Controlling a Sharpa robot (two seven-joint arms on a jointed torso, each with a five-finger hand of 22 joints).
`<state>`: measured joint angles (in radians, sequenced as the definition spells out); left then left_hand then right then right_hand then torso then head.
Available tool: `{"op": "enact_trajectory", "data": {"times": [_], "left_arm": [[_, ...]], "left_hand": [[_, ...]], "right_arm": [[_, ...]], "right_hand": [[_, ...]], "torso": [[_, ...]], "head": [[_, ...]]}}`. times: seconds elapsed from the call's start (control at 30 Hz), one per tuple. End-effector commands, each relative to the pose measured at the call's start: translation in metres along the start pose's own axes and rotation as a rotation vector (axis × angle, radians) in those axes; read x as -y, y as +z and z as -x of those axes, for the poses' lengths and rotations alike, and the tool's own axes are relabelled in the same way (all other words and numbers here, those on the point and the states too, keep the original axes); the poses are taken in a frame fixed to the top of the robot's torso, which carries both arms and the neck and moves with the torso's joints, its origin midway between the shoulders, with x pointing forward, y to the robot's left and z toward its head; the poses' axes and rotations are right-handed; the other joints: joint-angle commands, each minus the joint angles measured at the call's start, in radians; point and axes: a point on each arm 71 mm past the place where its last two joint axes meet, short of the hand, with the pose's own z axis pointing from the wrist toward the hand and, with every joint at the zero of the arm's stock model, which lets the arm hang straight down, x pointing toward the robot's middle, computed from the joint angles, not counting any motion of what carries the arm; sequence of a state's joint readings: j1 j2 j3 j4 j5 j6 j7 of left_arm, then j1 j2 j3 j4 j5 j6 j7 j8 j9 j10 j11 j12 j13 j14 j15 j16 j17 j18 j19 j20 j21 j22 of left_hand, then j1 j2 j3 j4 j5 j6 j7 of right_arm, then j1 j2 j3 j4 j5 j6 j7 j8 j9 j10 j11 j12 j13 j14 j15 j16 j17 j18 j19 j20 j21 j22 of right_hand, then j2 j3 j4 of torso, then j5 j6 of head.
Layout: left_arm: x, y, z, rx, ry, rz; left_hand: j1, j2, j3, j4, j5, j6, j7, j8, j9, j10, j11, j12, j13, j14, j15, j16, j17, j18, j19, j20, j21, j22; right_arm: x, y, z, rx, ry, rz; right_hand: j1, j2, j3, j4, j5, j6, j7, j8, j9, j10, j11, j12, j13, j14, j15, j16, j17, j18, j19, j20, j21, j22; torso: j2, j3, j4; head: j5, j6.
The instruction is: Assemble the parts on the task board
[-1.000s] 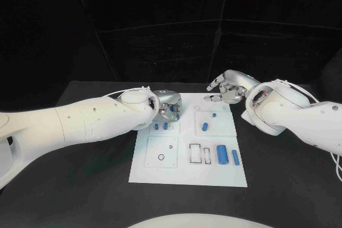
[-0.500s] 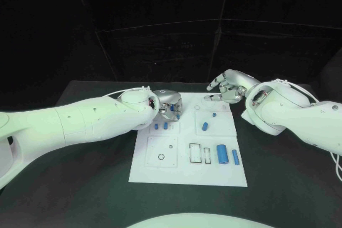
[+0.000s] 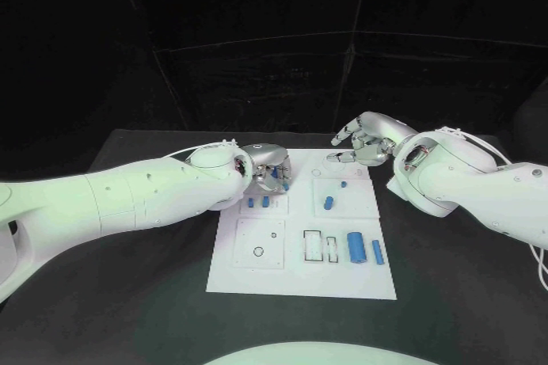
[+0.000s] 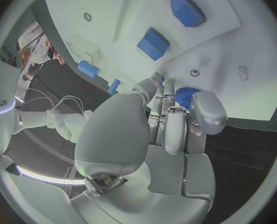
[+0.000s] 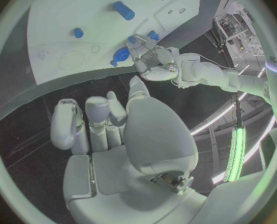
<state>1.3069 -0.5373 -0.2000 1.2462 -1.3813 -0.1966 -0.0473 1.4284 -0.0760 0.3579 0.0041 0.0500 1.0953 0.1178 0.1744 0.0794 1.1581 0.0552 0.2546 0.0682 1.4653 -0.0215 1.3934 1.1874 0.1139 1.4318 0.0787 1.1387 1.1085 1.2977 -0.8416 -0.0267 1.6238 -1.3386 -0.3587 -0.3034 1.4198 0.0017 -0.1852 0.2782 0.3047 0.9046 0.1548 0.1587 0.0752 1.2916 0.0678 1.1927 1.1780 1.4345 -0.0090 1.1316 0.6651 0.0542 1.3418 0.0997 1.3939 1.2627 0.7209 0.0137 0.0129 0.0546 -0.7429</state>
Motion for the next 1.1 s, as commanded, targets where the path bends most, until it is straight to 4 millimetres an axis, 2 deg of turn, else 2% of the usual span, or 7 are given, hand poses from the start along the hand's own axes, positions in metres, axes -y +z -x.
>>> {"op": "enact_trajectory", "data": {"times": [0.03, 0.23, 0.47, 1.0, 1.1], "left_arm": [[0.001, -0.002, 0.005, 0.066, -0.049, -0.023], [0.000, -0.008, 0.008, 0.093, -0.064, -0.031], [-0.006, -0.020, 0.011, 0.093, -0.077, -0.022], [-0.030, -0.051, 0.026, 0.137, -0.100, 0.025], [-0.036, -0.054, 0.028, 0.136, -0.103, 0.041]], "left_hand": [[-0.001, 0.005, 0.006, 0.000, 0.002, 0.007, 0.001, -0.003, 0.001, 0.010, -0.001, -0.007, 0.001, 0.031, -0.005, 0.002, -0.001, -0.012, 0.005, -0.004, 0.005, 0.001], [-0.002, 0.003, 0.011, -0.004, 0.002, 0.010, 0.001, -0.005, 0.001, 0.013, -0.001, -0.010, 0.001, 0.031, -0.006, 0.003, -0.002, -0.012, 0.006, -0.005, 0.006, 0.003], [-0.002, 0.000, 0.015, -0.007, 0.002, 0.011, 0.001, -0.006, 0.001, 0.015, -0.001, -0.013, 0.001, 0.032, -0.006, 0.003, -0.002, -0.013, 0.006, -0.005, 0.008, 0.005], [-0.006, -0.005, 0.019, -0.011, 0.002, 0.013, 0.002, -0.008, 0.000, 0.018, 0.000, -0.017, 0.001, 0.032, -0.005, 0.004, 0.000, -0.013, 0.006, -0.005, 0.008, 0.007], [-0.006, -0.005, 0.019, -0.011, 0.002, 0.013, 0.002, -0.008, 0.000, 0.018, 0.000, -0.017, 0.001, 0.032, -0.005, 0.004, 0.000, -0.013, 0.006, -0.005, 0.008, 0.007]], "right_arm": [[-0.001, 0.000, 0.001, 0.003, -0.005, 0.009], [0.000, 0.000, 0.001, 0.004, -0.005, 0.007], [0.001, 0.000, 0.002, 0.005, -0.006, 0.004], [0.003, -0.001, 0.003, 0.006, -0.007, -0.001], [0.003, 0.000, 0.003, 0.006, -0.007, -0.001]], "right_hand": [[0.000, 0.009, 0.000, 0.005, 0.006, -0.004, 0.000, 0.005, -0.001, -0.003, 0.000, -0.002, 0.001, -0.008, -0.002, -0.006, 0.000, 0.020, -0.006, 0.002, -0.006, -0.001], [0.000, 0.009, 0.000, 0.005, 0.006, -0.004, 0.000, 0.005, -0.001, -0.003, 0.000, -0.002, 0.001, -0.008, -0.002, -0.006, 0.000, 0.020, -0.006, 0.002, -0.006, -0.001], [0.000, 0.009, 0.000, 0.005, 0.006, -0.004, 0.000, 0.005, -0.001, -0.003, 0.000, -0.002, 0.001, -0.008, -0.002, -0.006, 0.000, 0.020, -0.006, 0.002, -0.006, -0.001], [0.000, 0.009, 0.000, 0.005, 0.006, -0.004, 0.000, 0.005, -0.001, -0.003, 0.000, -0.002, 0.001, -0.008, -0.002, -0.006, 0.000, 0.020, -0.006, 0.002, -0.006, -0.001], [0.000, 0.009, 0.000, 0.005, 0.006, -0.004, 0.000, 0.005, -0.001, -0.003, 0.000, -0.002, 0.001, -0.008, -0.002, -0.006, 0.000, 0.020, -0.006, 0.002, -0.006, -0.001]], "torso": [[0.000, 0.0004, 0.0013], [-0.001, -0.0002, 0.0019], [-0.001, 0.0008, 0.0013], [-0.001, -0.0016, 0.0012], [0.000, -0.0009, -0.0002]], "head": [[0.000, 0.001], [0.001, 0.004], [0.003, 0.006], [0.006, 0.009], [0.007, 0.010]]}}
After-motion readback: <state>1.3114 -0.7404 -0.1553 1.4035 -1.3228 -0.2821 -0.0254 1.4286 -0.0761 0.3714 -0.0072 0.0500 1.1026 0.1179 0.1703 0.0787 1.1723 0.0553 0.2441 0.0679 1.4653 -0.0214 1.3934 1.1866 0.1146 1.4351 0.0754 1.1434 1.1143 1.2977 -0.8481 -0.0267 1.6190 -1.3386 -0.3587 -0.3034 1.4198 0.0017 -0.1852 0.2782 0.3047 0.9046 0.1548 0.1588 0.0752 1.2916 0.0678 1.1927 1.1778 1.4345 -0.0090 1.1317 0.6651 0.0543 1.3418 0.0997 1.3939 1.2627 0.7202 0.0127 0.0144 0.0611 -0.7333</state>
